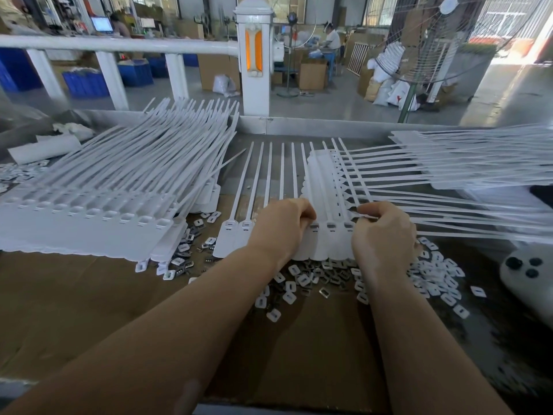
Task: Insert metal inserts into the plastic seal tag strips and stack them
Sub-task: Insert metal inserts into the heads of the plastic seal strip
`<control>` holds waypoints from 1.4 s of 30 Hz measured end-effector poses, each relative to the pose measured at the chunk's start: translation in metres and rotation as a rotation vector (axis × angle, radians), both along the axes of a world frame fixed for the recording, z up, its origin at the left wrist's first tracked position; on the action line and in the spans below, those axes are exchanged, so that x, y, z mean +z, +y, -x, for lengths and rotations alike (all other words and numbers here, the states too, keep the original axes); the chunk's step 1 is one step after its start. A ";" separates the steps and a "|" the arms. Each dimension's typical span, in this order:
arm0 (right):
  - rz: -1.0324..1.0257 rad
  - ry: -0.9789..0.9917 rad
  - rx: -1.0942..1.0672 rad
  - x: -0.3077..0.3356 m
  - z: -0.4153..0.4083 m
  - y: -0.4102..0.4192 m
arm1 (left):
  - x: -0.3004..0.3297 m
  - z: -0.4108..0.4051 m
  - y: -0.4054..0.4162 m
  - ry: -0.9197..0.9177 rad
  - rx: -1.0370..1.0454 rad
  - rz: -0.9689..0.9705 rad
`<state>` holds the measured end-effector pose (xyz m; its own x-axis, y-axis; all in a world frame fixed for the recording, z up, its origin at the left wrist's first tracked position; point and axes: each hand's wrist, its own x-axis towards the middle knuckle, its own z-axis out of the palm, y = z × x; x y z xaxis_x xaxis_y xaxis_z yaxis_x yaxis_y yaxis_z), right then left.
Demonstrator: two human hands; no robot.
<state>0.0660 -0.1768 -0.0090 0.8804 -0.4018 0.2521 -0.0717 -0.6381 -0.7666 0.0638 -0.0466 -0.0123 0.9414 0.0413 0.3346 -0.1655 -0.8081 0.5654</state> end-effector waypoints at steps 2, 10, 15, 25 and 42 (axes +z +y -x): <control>0.009 0.003 0.000 0.000 0.000 0.000 | -0.001 -0.001 0.000 0.008 -0.010 -0.052; 0.011 0.015 0.009 -0.001 -0.001 0.000 | -0.001 0.000 0.000 -0.004 -0.024 -0.121; -0.002 0.016 0.012 -0.001 0.000 0.000 | 0.000 0.008 0.001 0.029 -0.085 -0.121; 0.017 0.033 0.002 -0.003 -0.004 -0.001 | -0.006 0.014 0.003 0.084 -0.160 -0.324; 0.556 -0.040 0.195 -0.009 0.003 0.000 | 0.003 0.018 0.006 0.086 -0.098 -0.063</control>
